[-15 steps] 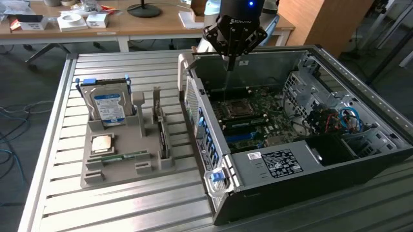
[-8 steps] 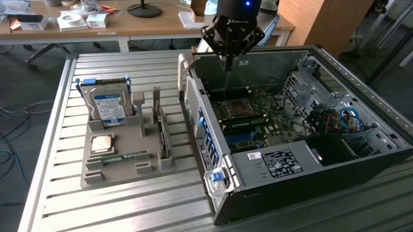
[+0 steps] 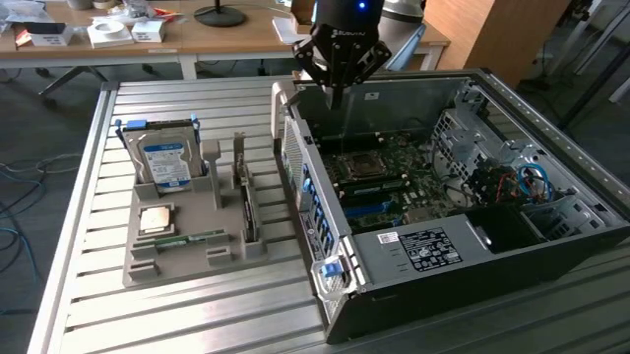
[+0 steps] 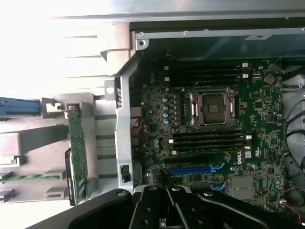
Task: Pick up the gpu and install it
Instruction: 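Reach for the gpu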
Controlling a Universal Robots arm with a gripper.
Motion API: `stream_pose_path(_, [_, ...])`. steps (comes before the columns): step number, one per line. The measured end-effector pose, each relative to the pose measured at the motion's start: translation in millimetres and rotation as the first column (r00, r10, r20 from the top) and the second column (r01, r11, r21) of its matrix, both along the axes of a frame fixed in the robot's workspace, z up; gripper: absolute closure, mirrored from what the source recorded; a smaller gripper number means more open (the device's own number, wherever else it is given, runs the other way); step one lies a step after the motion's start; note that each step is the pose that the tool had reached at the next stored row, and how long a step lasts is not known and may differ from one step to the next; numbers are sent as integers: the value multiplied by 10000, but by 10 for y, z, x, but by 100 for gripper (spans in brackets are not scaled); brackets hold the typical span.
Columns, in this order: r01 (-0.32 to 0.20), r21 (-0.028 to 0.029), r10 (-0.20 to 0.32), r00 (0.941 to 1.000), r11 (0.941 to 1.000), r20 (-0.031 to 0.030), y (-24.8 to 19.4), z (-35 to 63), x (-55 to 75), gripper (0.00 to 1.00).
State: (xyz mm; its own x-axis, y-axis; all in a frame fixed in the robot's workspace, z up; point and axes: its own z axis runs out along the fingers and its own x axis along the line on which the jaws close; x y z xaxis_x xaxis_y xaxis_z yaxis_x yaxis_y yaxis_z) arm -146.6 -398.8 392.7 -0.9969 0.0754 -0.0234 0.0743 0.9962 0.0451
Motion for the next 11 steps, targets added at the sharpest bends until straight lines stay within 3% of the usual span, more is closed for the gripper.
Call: stream_pose_path(11, [-1,0,1,10000,10000,0,0,-5,-214,89])
